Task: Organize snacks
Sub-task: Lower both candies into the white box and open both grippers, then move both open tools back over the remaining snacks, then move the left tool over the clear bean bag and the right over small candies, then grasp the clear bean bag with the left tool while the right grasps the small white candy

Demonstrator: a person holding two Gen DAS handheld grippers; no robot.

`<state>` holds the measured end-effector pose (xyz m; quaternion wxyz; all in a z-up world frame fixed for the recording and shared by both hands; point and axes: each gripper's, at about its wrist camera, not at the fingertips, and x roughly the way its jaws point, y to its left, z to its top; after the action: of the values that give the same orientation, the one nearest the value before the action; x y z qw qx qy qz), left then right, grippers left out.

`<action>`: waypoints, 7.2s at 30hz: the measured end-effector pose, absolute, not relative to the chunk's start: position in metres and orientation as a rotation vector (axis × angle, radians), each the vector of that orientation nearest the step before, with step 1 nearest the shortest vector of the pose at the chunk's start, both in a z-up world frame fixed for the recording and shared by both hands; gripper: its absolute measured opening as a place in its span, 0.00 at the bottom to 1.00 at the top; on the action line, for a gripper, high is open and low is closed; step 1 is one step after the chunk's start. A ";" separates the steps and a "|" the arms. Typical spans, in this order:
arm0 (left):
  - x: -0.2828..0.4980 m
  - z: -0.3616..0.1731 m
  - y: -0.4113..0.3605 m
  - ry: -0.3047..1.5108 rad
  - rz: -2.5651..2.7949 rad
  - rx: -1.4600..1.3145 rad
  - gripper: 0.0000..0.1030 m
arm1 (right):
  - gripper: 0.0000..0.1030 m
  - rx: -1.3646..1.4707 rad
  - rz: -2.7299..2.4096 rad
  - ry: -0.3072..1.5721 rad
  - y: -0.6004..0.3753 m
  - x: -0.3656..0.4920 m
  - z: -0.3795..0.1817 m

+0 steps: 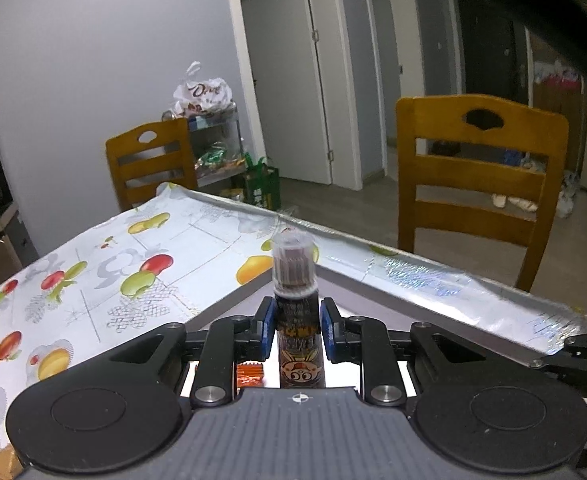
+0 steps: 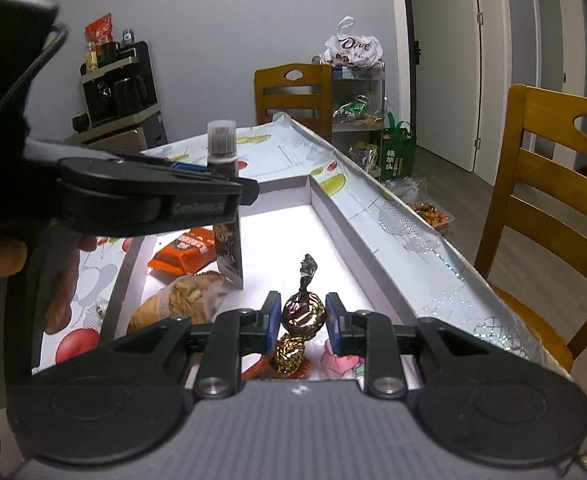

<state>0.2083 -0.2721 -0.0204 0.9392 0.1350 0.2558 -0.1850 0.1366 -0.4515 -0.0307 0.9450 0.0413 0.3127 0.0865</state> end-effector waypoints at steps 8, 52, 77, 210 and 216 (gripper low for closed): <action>0.216 -0.034 -0.274 0.588 -0.368 0.268 0.28 | 0.23 0.067 0.180 0.653 -0.447 0.142 -0.037; 0.161 -0.002 -0.220 0.506 -0.400 0.085 1.00 | 0.95 0.074 0.148 0.573 -0.430 0.111 -0.012; 0.094 0.020 -0.115 0.446 -0.263 0.080 1.00 | 0.96 -0.030 0.285 0.523 -0.348 0.083 0.020; 0.087 -0.056 -0.020 0.707 -0.196 -0.112 0.70 | 0.19 -0.117 0.645 0.692 -0.285 0.061 -0.018; 0.093 -0.055 -0.023 0.699 -0.159 -0.116 0.68 | 0.19 -0.113 0.645 0.691 -0.286 0.060 -0.018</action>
<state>0.0928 -0.0226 -0.0550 0.9348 -0.0566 0.3418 -0.0776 0.0602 -0.2860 -0.0177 0.8889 -0.0545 0.3326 0.3103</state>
